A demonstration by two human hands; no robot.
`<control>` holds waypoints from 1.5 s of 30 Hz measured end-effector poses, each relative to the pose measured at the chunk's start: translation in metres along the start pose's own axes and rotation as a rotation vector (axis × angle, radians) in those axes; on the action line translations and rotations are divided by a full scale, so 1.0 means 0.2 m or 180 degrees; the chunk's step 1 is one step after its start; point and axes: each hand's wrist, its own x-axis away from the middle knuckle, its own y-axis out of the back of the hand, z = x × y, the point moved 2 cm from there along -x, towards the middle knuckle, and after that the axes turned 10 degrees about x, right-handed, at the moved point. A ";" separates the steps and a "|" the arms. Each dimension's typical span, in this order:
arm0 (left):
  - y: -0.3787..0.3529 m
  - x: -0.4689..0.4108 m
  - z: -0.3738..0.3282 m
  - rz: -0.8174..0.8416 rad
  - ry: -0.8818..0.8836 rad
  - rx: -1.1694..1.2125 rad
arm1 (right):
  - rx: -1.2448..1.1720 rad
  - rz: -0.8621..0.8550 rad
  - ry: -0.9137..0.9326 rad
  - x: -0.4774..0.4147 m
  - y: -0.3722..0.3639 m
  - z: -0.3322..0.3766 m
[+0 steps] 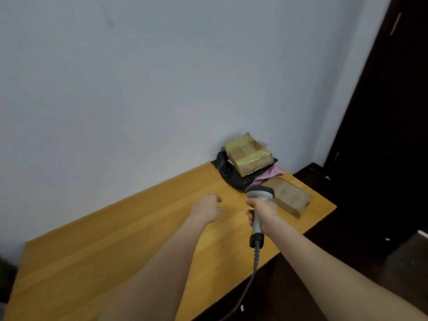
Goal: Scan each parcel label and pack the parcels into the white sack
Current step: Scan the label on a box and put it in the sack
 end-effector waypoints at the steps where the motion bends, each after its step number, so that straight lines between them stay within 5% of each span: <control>1: -0.04 -0.05 -0.07 0.0029 -0.0031 -0.0029 | -0.0017 -0.0028 -0.0009 -0.04 0.07 0.02; 16: -0.59 -0.93 -0.53 0.0756 -0.0222 0.0100 | 0.0000 -0.0764 -0.0596 -0.91 0.65 0.15; 26: -0.97 -1.27 -0.57 0.0871 0.0712 0.1119 | 0.0983 -0.1109 -0.0508 -1.48 0.87 0.13; 36: -1.16 -1.19 -0.57 0.0443 0.2068 0.2978 | 0.1452 0.0100 -0.0367 -1.71 0.85 0.16; 40: -1.10 -1.10 -0.46 -0.0105 0.2376 0.2973 | 0.1344 0.0704 -0.0628 -1.62 0.78 0.06; 45: -1.02 -0.95 -0.30 -0.0359 0.2744 0.2989 | 0.0786 0.0820 -0.0709 -1.50 0.61 -0.03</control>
